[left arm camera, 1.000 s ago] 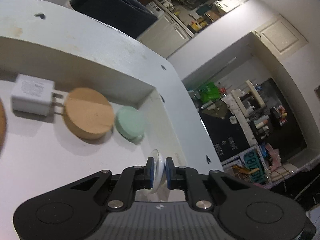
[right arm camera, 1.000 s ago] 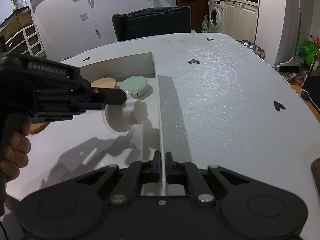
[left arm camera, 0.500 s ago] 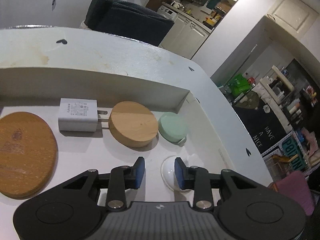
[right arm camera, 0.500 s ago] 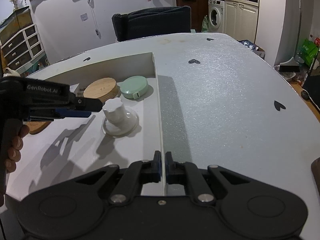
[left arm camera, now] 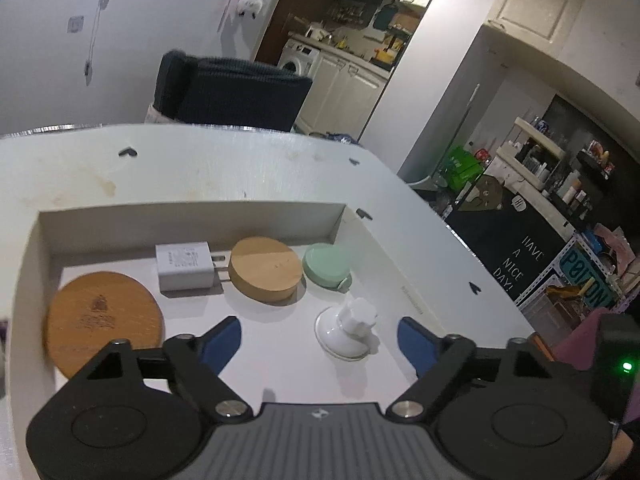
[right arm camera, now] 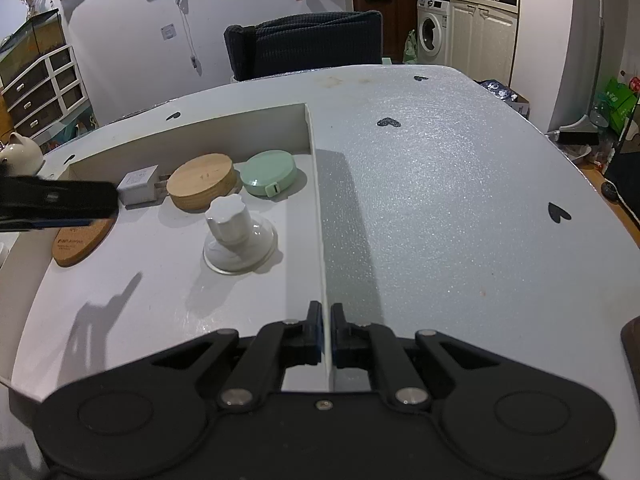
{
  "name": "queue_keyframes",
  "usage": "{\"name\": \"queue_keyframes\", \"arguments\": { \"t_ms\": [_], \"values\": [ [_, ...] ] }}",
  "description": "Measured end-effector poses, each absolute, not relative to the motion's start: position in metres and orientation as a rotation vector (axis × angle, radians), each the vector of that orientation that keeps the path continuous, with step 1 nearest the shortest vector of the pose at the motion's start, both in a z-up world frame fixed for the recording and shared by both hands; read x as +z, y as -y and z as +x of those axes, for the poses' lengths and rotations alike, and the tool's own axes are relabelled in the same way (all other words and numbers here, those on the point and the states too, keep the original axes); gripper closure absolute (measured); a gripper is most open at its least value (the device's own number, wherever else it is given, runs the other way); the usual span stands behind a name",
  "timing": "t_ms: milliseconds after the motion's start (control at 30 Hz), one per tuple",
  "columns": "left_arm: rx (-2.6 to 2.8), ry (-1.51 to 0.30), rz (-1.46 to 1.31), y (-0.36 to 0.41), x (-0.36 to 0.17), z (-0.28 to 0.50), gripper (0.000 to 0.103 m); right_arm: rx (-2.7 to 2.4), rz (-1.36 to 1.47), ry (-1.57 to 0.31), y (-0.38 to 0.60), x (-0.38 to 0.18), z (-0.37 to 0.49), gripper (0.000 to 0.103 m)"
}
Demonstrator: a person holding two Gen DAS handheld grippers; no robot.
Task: Organize rigid objects
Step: 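Carry the suction-cup hook into the tray and release it, then move the left tool back to the white round tape measure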
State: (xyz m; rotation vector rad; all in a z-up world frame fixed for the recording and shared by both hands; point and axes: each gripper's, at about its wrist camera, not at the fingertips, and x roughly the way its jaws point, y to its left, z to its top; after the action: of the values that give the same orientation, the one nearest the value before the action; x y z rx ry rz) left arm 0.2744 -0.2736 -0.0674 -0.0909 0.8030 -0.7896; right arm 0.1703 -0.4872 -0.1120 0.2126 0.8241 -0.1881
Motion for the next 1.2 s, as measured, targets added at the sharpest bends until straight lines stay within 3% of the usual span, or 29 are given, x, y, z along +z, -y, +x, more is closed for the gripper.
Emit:
{"name": "queue_keyframes", "arguments": {
  "t_ms": [133,367,1200],
  "values": [
    [-0.798,-0.753,-0.069,0.264,-0.052,0.261,0.005,-0.188,0.212,-0.823,0.487,-0.112,0.170,0.097],
    [-0.778,-0.685,-0.049,0.239,-0.030,0.243,0.001,-0.186,0.210,-0.821,0.486,-0.112,0.169,0.097],
    [-0.329,-0.574,-0.086,0.071,-0.030,0.251,0.000,-0.191,0.198,-0.820,0.484,-0.112,0.168,0.097]
  ]
}}
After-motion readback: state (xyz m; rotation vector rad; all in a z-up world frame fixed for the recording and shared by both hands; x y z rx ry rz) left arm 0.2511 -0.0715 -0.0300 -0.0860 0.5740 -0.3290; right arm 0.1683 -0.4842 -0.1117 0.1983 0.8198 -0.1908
